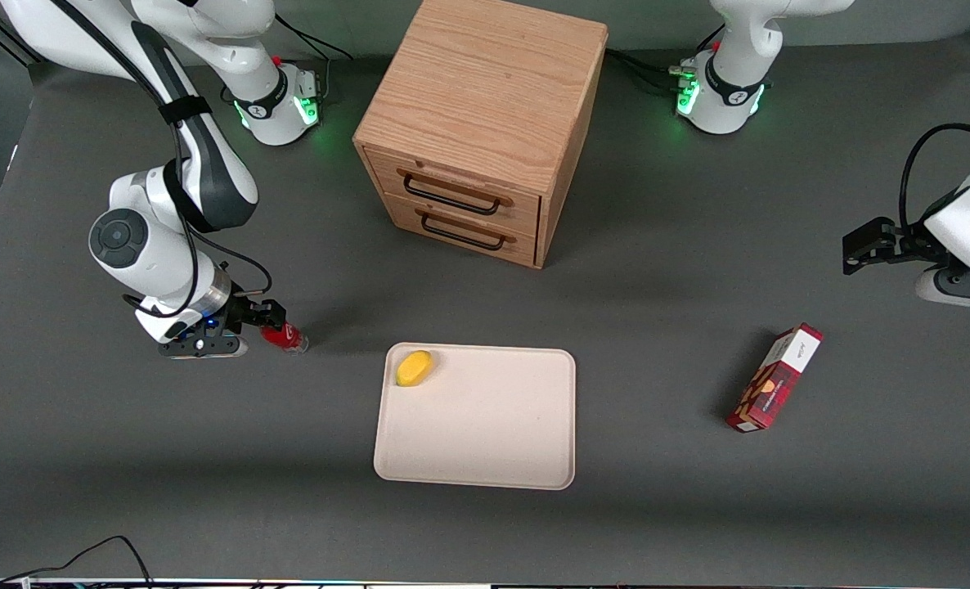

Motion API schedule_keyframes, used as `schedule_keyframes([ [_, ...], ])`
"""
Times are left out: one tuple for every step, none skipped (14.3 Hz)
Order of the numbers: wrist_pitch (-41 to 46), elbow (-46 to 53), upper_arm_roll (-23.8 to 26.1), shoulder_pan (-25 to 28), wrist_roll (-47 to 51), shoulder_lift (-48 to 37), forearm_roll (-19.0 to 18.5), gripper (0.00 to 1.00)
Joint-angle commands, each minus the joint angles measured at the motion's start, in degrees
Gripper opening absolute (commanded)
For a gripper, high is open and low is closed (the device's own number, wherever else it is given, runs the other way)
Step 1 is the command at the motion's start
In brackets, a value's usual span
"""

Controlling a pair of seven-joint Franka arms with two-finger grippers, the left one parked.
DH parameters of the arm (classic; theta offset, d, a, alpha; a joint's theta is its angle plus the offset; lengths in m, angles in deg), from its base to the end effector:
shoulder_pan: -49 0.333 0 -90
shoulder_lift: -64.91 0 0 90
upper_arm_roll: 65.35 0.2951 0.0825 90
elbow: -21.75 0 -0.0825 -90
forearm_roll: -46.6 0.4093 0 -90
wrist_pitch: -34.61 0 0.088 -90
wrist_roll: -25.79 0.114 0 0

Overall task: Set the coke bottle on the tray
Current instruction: 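Close the right gripper around the bottle's cap end, then lift the held bottle up off the table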

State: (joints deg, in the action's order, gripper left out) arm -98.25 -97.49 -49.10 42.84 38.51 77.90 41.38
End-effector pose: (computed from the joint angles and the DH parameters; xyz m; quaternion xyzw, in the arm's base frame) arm 0.5863 0.1014 0.2802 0.9999 0.0039 0.0111 0.0001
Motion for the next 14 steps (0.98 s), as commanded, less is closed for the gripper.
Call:
schedule_keyframes([
  [-0.1,-0.1,0.2,0.4,2.4,0.0,-1.8,0.79],
  [-0.1,-0.4,0.2,0.4,2.5,-0.1,-1.8,0.78],
  [-0.1,-0.7,0.2,0.4,2.5,-0.2,-1.8,0.78],
  [-0.1,-1.0,0.3,0.4,2.5,-0.3,-1.9,0.78],
  [-0.1,-1.3,0.3,0.4,2.5,-0.6,-1.8,0.77],
  [-0.1,-1.6,0.3,0.4,2.5,-0.9,-1.9,0.76],
  [-0.2,-2.0,0.3,0.4,2.5,-0.9,-1.9,0.74],
  [-0.1,-2.0,0.3,0.4,2.5,-1.2,-1.8,0.72],
  [-0.1,-2.0,0.3,0.4,2.5,-1.2,-1.9,0.65],
  [0.0,-1.9,0.3,0.3,2.5,-1.3,-1.9,0.52],
  [0.1,-1.8,0.3,0.3,2.5,-1.4,-1.9,0.42],
  [0.1,-1.7,0.3,0.3,2.5,-1.5,-1.9,0.34],
  [0.1,-1.7,0.3,0.3,2.5,-1.7,-1.9,0.25],
  [0.2,-1.6,0.3,0.3,2.5,-1.8,-1.9,0.16],
])
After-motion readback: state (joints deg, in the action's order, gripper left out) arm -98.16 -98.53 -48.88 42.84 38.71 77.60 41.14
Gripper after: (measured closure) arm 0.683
